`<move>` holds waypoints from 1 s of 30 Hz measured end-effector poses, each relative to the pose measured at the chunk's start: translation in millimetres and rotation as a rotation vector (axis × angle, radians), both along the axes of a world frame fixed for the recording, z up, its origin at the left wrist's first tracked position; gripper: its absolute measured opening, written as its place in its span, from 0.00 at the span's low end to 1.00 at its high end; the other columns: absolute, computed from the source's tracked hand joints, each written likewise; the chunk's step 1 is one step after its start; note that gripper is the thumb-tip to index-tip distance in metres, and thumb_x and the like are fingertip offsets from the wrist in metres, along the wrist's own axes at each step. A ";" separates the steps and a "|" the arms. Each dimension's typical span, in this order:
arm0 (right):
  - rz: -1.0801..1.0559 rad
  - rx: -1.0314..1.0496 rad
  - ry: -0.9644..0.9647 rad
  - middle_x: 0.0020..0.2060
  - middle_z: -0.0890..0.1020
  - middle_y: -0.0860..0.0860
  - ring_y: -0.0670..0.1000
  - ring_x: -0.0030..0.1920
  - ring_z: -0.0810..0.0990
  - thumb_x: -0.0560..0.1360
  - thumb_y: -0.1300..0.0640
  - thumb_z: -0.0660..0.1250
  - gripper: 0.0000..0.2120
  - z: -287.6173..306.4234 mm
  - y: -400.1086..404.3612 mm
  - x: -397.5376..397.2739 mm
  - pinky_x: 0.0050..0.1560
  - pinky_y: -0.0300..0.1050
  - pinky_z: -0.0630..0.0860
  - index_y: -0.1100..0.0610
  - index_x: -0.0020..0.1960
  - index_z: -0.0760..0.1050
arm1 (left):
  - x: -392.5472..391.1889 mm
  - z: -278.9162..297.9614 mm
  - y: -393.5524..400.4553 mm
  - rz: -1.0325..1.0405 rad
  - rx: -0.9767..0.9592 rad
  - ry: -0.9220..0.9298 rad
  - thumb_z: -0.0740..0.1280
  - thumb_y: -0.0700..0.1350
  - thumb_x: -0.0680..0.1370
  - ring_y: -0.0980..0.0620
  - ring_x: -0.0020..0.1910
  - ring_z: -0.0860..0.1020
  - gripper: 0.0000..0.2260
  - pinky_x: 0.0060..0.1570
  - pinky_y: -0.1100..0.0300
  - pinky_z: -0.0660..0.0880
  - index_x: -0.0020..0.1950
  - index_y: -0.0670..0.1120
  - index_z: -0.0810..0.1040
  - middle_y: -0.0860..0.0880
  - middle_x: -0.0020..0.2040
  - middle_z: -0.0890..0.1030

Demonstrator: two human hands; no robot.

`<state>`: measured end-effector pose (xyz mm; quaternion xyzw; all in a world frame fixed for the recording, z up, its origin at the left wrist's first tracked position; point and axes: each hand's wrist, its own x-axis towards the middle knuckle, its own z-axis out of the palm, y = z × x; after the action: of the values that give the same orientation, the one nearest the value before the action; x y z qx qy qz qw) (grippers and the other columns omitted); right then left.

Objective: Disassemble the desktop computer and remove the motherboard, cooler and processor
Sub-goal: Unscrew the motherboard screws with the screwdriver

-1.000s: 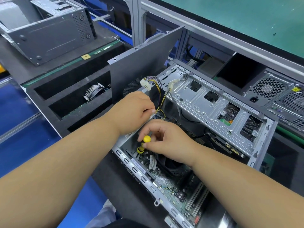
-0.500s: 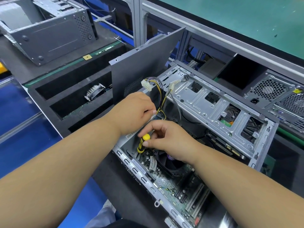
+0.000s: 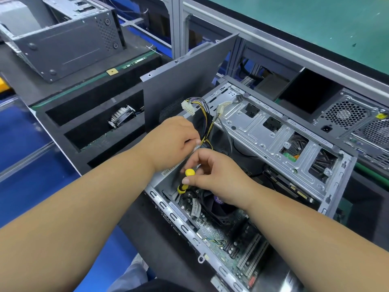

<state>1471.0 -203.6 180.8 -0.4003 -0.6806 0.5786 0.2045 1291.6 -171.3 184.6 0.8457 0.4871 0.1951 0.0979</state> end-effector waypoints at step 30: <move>-0.022 0.147 -0.049 0.40 0.78 0.43 0.46 0.36 0.76 0.69 0.62 0.77 0.11 -2.4 -1.8 0.9 0.39 0.33 0.72 0.50 0.46 0.79 | 0.2 -1.1 -0.1 0.008 0.011 -0.010 0.67 0.43 0.78 0.49 0.45 0.74 0.07 0.52 0.52 0.71 0.45 0.46 0.83 0.50 0.40 0.79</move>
<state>1471.9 -205.4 178.3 -0.4058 -0.7217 0.5145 0.2229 1291.8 -171.4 183.5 0.8431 0.4890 0.2025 0.0949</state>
